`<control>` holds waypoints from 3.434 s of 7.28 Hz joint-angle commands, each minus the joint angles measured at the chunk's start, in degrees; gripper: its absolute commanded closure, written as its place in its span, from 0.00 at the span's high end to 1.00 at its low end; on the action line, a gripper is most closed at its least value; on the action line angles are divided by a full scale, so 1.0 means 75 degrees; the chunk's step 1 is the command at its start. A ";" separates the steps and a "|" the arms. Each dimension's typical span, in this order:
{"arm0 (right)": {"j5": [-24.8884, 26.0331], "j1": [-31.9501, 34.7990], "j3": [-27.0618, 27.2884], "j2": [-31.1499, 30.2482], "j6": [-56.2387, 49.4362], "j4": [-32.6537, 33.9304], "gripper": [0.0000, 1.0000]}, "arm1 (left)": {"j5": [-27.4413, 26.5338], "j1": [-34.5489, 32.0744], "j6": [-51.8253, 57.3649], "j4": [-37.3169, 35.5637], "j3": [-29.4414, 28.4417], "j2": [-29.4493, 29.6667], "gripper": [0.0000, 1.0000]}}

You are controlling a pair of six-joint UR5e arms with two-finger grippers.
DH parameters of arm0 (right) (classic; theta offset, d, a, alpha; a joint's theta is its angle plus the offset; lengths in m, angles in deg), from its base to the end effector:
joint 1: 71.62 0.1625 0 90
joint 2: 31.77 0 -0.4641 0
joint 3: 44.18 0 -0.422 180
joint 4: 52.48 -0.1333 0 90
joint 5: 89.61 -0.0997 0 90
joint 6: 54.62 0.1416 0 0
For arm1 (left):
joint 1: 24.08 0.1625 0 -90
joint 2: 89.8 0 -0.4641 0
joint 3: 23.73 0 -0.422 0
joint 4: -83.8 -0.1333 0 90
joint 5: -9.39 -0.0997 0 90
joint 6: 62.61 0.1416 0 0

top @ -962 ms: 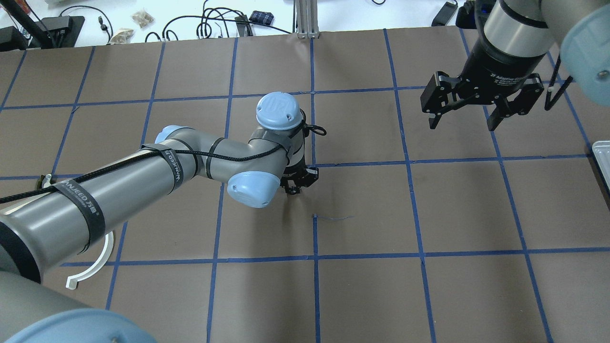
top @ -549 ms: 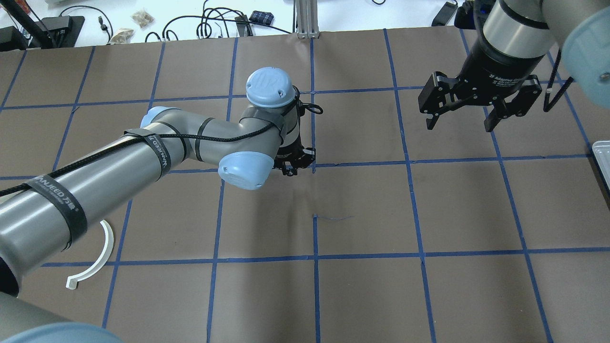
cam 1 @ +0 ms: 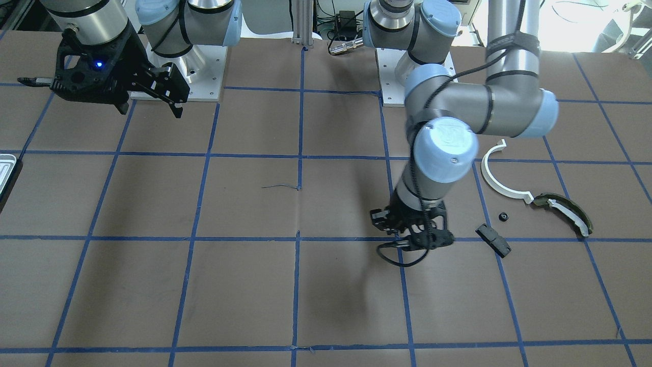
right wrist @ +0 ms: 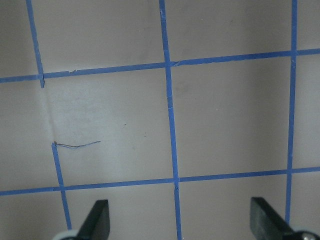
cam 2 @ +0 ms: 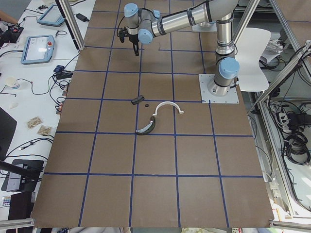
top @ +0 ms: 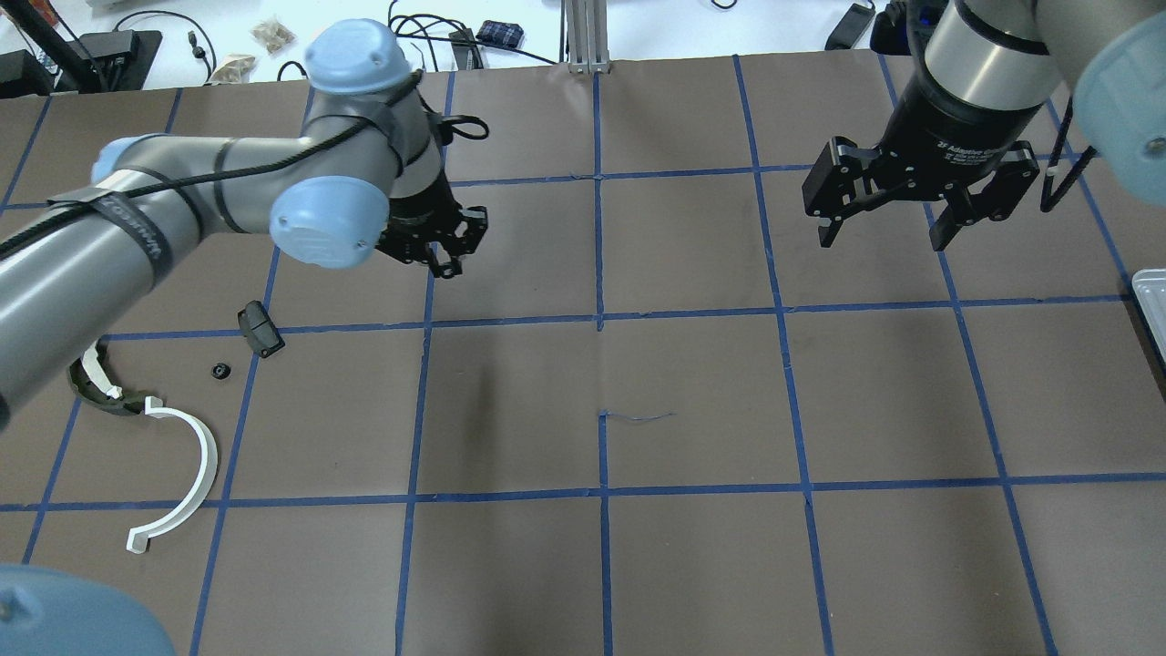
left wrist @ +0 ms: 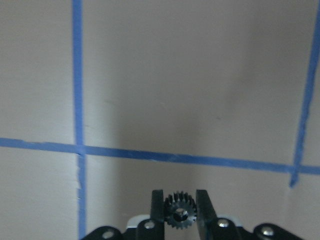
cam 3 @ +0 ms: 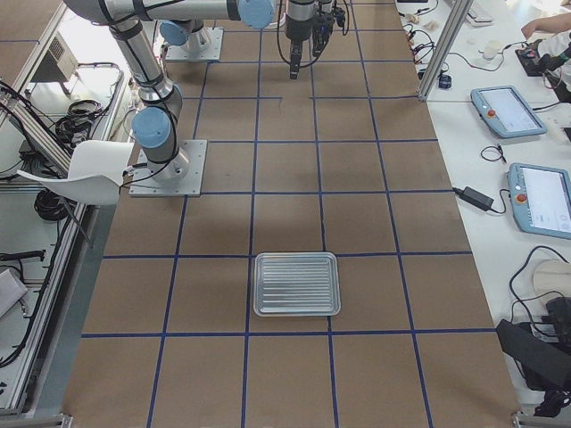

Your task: Place bearing gear from tray to pile

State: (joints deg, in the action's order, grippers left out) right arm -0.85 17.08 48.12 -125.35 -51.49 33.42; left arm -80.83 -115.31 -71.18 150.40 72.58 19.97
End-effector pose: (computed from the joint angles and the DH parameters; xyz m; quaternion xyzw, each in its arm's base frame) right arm 0.1253 -0.4885 0.4888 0.0389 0.9989 0.0248 0.0104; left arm -0.1462 -0.6260 0.2676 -0.0639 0.9977 0.0231 0.0039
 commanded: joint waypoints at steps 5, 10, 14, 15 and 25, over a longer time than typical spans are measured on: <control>0.0047 -0.0015 0.0080 -0.0073 0.0085 -0.0063 1.00 | -0.0065 0.4213 0.6375 -0.0769 0.0857 0.0304 0.00; 0.0035 0.0008 0.0080 -0.0120 0.0098 -0.0051 1.00 | -0.0100 0.4441 0.6522 -0.0889 0.1291 0.0364 0.06; 0.0012 0.0008 0.0068 -0.0132 0.0086 -0.0027 1.00 | -0.0566 0.4279 0.6417 -0.0458 0.1070 0.0038 1.00; -0.0023 0.0008 0.0068 -0.0132 0.0086 -0.0027 1.00 | -0.0406 0.4161 0.6045 0.0368 0.0698 -0.0278 1.00; 0.0047 0.0008 0.0068 -0.0144 -0.0007 -0.0027 1.00 | 0.0313 0.0409 0.0441 0.2804 -0.0548 -0.2707 1.00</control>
State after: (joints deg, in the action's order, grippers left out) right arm -0.46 17.08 48.60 -126.42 -51.47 33.18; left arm -77.28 -112.08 -67.47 173.18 67.86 0.08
